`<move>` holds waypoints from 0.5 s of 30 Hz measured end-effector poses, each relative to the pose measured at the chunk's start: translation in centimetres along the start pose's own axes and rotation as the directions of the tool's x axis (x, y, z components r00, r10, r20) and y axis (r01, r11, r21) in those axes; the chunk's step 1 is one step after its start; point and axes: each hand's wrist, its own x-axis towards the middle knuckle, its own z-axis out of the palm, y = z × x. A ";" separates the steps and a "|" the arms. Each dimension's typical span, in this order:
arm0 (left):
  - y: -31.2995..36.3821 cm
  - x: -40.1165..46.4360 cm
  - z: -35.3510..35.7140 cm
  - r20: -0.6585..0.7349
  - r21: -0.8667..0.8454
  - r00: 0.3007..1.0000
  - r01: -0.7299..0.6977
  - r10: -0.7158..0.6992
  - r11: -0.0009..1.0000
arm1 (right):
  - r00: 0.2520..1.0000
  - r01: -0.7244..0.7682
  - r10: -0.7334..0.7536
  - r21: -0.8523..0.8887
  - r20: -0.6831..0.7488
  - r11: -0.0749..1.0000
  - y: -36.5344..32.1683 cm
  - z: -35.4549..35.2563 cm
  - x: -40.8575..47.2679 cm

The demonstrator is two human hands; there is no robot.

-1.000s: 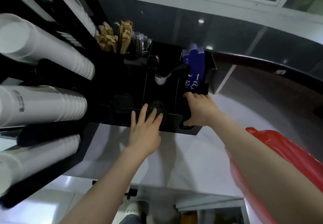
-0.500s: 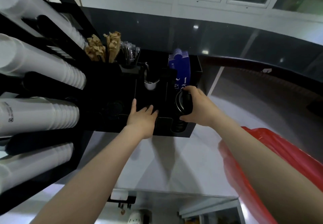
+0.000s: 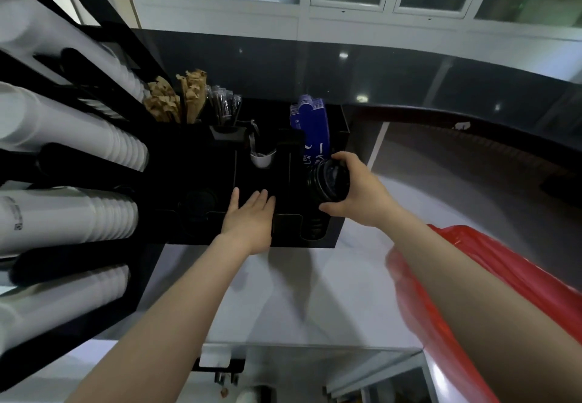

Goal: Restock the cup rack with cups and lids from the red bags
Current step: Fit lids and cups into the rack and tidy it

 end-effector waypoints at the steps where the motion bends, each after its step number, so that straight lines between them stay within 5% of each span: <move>1: 0.0 -0.4 -0.1 -0.018 -0.061 1.000 0.004 -0.005 0.998 | 1.000 -0.001 0.001 0.017 -0.011 1.000 0.0 -0.2 -0.4; 7: 0.9 -5.1 0.2 -0.186 -0.234 0.982 -0.028 -0.017 0.972 | 1.000 0.015 -0.015 0.107 -0.006 0.994 -0.2 0.2 -3.9; 15: 2.3 -15.0 1.6 -0.304 -0.243 0.950 -0.010 -0.066 0.970 | 0.989 0.035 -0.073 0.273 0.130 0.961 -2.0 4.4 -9.9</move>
